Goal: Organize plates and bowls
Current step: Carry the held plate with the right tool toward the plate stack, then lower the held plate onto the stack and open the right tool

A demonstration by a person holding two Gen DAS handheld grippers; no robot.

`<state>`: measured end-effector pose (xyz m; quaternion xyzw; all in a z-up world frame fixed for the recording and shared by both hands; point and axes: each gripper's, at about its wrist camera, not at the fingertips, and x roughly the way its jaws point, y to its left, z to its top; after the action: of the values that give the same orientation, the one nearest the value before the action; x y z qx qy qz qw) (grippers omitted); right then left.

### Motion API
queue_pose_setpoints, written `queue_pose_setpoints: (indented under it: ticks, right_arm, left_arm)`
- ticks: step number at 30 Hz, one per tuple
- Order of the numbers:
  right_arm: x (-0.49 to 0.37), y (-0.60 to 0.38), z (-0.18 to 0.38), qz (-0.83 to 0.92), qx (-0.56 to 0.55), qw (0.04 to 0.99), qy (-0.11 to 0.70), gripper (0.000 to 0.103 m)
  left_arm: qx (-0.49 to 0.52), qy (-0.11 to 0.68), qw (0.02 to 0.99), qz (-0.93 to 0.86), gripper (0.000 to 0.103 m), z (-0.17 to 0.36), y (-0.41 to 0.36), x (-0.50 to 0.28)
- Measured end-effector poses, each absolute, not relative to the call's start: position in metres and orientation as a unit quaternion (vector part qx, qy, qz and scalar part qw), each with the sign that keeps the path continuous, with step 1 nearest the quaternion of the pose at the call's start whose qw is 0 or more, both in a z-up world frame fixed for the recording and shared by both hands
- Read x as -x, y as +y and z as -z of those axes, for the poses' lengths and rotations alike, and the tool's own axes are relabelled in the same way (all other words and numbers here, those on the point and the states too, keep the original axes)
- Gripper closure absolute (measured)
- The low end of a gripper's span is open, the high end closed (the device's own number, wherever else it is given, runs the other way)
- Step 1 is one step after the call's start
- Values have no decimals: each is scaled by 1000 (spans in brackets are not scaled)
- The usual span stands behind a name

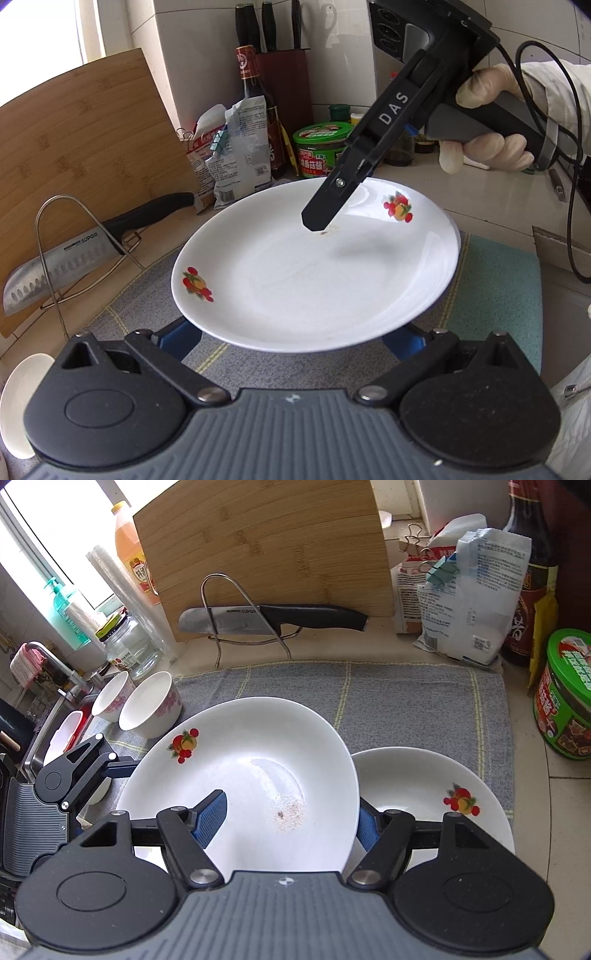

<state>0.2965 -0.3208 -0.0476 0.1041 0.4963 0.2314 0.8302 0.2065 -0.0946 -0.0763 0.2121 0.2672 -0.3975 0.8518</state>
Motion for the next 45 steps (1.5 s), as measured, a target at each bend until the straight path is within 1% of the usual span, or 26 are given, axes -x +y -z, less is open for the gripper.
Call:
queue_pose_setpoints:
  ticks: [10,23,36,45]
  right_arm:
    - [-275,-357,50,-184,-128,839,495,27]
    - [-260,-381,56,-148,-140,843,499,27]
    - [-250,-393,66,-121,-137,846,501,27]
    - [-253,-390,68,-119,-114,848,503,27]
  left_arm:
    - [-219,264,829,442,1,81,-122,-214]
    - [-234,262,807,474,1,89,-147,-212]
    - [-234,286,778,508,1,98,-162,-212]
    - [-239,313,749,533,1,96,-164,-227]
